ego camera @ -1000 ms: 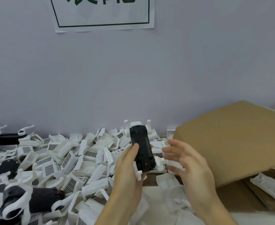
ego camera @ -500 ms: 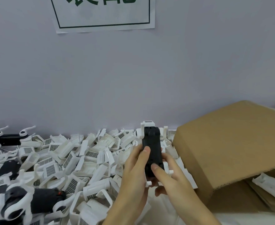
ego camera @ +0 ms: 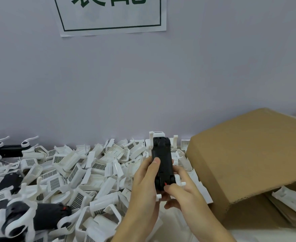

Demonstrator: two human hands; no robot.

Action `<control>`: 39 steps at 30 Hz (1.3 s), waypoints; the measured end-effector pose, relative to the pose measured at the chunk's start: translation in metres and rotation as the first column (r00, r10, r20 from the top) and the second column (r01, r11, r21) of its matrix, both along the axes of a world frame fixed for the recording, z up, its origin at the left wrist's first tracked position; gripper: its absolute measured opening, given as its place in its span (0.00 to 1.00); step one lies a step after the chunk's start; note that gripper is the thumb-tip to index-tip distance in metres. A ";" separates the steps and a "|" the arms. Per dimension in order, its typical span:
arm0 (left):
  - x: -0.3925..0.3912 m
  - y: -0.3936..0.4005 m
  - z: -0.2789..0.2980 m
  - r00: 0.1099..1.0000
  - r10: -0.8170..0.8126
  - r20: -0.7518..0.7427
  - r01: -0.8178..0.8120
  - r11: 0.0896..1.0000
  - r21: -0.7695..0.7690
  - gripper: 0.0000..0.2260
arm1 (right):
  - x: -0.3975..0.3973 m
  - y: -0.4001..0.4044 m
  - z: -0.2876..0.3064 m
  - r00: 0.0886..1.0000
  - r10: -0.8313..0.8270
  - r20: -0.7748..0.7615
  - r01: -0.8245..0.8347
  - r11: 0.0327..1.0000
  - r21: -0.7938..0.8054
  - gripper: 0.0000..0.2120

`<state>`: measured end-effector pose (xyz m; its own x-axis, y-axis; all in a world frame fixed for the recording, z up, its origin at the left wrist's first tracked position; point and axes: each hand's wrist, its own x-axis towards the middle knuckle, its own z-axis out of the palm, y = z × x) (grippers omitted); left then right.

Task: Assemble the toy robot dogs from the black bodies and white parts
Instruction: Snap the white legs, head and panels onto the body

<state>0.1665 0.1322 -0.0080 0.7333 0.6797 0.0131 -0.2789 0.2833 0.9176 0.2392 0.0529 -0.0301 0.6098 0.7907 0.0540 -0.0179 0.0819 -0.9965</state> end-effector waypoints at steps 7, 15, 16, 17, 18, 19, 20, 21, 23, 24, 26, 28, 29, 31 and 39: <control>0.001 -0.001 -0.001 1.000 0.006 0.015 -0.007 1.000 0.017 0.10 | -0.004 -0.002 0.003 0.995 -0.058 0.085 0.063 0.996 -0.056 0.18; 0.001 -0.001 0.000 0.999 0.048 -0.015 -0.048 0.999 -0.016 0.09 | -0.003 0.000 0.003 0.999 -0.039 0.036 0.040 0.999 -0.025 0.14; 0.002 0.000 0.000 0.999 0.050 -0.021 -0.050 0.999 -0.012 0.10 | -0.003 -0.001 0.003 0.999 -0.030 0.031 0.031 0.999 -0.025 0.15; 0.002 0.000 0.000 0.998 0.055 -0.027 -0.055 0.998 -0.010 0.10 | -0.002 -0.001 0.003 0.999 -0.025 0.027 0.025 0.999 -0.026 0.16; 0.002 0.000 0.000 0.998 0.060 -0.030 -0.061 0.998 -0.009 0.10 | -0.002 -0.002 0.003 0.999 -0.022 0.024 0.023 0.999 -0.029 0.16; 0.002 0.000 0.000 0.998 0.061 -0.029 -0.061 0.998 -0.008 0.10 | -0.001 -0.002 0.003 1.000 -0.019 0.023 0.020 0.999 -0.030 0.17; 0.002 0.000 0.000 0.998 0.057 -0.023 -0.057 0.998 -0.003 0.09 | -0.001 -0.003 0.003 1.000 -0.014 0.024 0.015 0.999 -0.030 0.18; 0.001 0.000 0.000 0.999 0.049 -0.015 -0.049 0.999 0.006 0.09 | -0.001 -0.003 0.002 1.000 -0.009 0.027 0.010 1.000 -0.029 0.19; 0.001 0.000 0.001 0.999 0.040 -0.010 -0.040 0.999 0.025 0.09 | -0.001 -0.003 0.002 0.999 -0.012 0.033 0.013 0.999 -0.036 0.21; 0.000 0.000 0.001 0.999 0.040 -0.013 -0.040 0.999 0.033 0.10 | -0.001 -0.003 0.002 0.999 -0.016 0.034 0.017 0.999 -0.039 0.20; 0.000 -0.001 0.002 0.999 0.041 -0.014 -0.040 0.998 0.043 0.10 | -0.002 -0.002 0.002 0.999 -0.026 0.043 0.028 0.998 -0.048 0.19; 0.001 -0.001 0.001 0.999 0.039 -0.008 -0.038 0.998 0.056 0.10 | -0.003 -0.002 0.002 0.997 -0.044 0.061 0.047 0.997 -0.059 0.18; 0.001 -0.001 0.000 0.999 0.038 -0.005 -0.038 0.997 0.063 0.10 | -0.003 -0.002 0.003 0.996 -0.052 0.066 0.056 0.997 -0.062 0.18; 0.001 -0.001 -0.001 0.999 0.039 -0.002 -0.038 0.997 0.072 0.09 | -0.003 -0.002 0.003 0.996 -0.055 0.065 0.059 0.996 -0.061 0.17; 0.003 0.002 -0.005 0.999 0.052 -0.015 -0.051 0.997 0.052 0.08 | -0.002 -0.001 0.004 0.999 -0.045 0.022 0.045 0.998 -0.035 0.15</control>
<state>0.1699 0.1344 -0.0129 0.6977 0.7154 0.0375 -0.2770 0.2211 0.9351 0.2369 0.0519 -0.0266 0.6439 0.7641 0.0396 0.0058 0.0469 -0.9989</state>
